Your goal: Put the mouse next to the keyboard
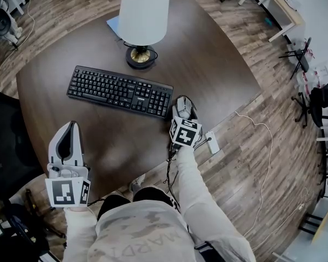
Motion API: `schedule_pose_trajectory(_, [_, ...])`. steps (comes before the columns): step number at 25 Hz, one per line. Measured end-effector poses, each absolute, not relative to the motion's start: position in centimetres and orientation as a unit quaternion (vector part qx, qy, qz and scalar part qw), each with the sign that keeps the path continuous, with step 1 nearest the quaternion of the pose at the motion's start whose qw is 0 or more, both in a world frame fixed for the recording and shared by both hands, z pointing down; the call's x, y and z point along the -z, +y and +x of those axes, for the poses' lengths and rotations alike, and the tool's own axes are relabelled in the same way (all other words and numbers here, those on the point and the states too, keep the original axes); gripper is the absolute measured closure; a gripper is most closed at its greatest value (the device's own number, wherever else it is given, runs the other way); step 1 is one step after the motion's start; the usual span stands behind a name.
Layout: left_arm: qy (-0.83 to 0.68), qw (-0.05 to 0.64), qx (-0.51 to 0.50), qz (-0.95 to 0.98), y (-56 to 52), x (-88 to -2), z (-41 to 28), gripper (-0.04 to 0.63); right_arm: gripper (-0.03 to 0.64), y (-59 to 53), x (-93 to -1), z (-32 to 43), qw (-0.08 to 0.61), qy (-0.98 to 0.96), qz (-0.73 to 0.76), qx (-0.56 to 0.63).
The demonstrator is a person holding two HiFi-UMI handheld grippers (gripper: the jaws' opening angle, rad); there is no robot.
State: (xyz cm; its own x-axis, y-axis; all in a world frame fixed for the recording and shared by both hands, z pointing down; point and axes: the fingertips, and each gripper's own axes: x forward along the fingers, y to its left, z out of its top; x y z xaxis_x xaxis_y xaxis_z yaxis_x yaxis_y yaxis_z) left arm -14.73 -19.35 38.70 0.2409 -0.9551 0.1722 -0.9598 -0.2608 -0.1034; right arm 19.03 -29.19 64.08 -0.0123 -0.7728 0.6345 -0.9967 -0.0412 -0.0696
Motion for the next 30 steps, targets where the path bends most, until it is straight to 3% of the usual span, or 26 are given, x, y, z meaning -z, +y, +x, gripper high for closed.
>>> schedule_pose_trajectory(14, [-0.612, 0.013, -0.098, 0.785, -19.2, -38.7, -14.9, 0.592, 0.304, -29.6, -64.5, 18.9, 0.233, -0.657, 0.665, -0.268])
schedule_pose_trajectory(30, [-0.617, 0.004, -0.09, 0.782, -17.6, -37.5, -15.6, 0.592, 0.287, -28.9, -62.3, 18.1, 0.199, -0.681, 0.659, -0.252])
